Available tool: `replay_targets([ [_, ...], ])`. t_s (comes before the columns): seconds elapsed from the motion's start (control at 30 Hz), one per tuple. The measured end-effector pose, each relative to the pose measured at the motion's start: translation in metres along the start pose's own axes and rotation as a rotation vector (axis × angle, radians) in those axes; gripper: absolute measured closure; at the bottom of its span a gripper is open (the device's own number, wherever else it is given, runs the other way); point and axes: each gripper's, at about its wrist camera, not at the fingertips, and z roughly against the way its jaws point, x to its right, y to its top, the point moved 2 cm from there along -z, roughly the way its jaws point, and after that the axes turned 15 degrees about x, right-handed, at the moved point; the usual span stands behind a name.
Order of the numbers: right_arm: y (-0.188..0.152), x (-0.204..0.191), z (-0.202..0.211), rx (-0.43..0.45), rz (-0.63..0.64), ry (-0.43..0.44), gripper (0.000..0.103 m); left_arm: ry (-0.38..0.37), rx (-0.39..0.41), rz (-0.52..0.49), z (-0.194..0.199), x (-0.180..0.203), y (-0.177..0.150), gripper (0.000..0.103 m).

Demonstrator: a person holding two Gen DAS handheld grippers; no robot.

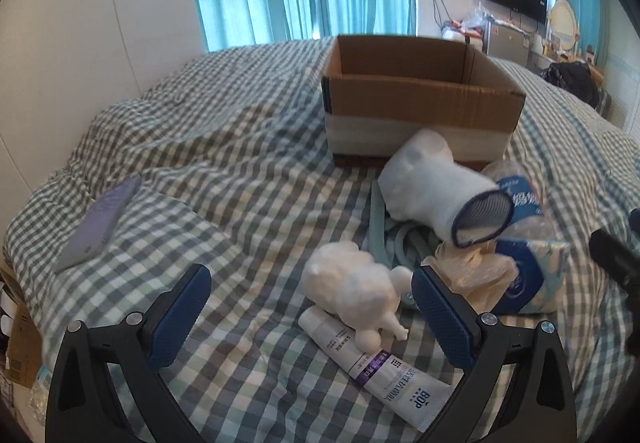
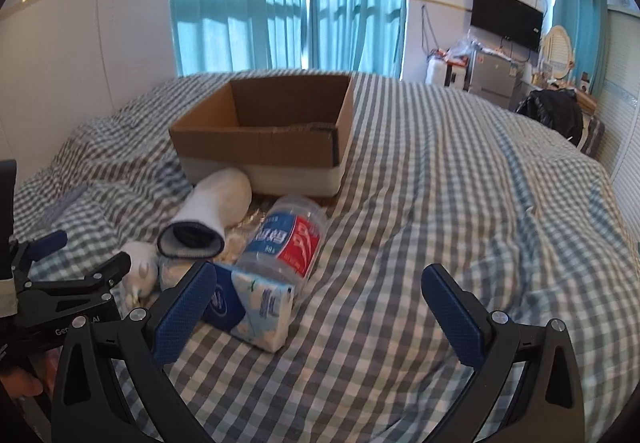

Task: Organize objects
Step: 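Grasp the white plush lamb with left tool while right tool grasps the tissue pack, then carry lamb and tissue pack into the box and open both tools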

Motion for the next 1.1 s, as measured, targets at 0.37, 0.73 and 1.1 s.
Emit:
replay_targets([
  [0.37, -0.038, -0.021, -0.05, -0.169, -0.015, 0.115, 0.024, -0.062, -0.039, -0.058, -0.027, 0.013, -0.012, 0.001],
  [0.73, -0.039, -0.027, -0.046, -0.18, -0.024, 0.191, 0.064, -0.163, -0.074, -0.016, -0.041, 0.013, -0.019, 0.037],
  [1.1, -0.021, -0.032, -0.014, -0.116, 0.03, 0.176, 0.08, -0.125, -0.02, 0.001, -0.013, 0.001, -0.007, 0.037],
])
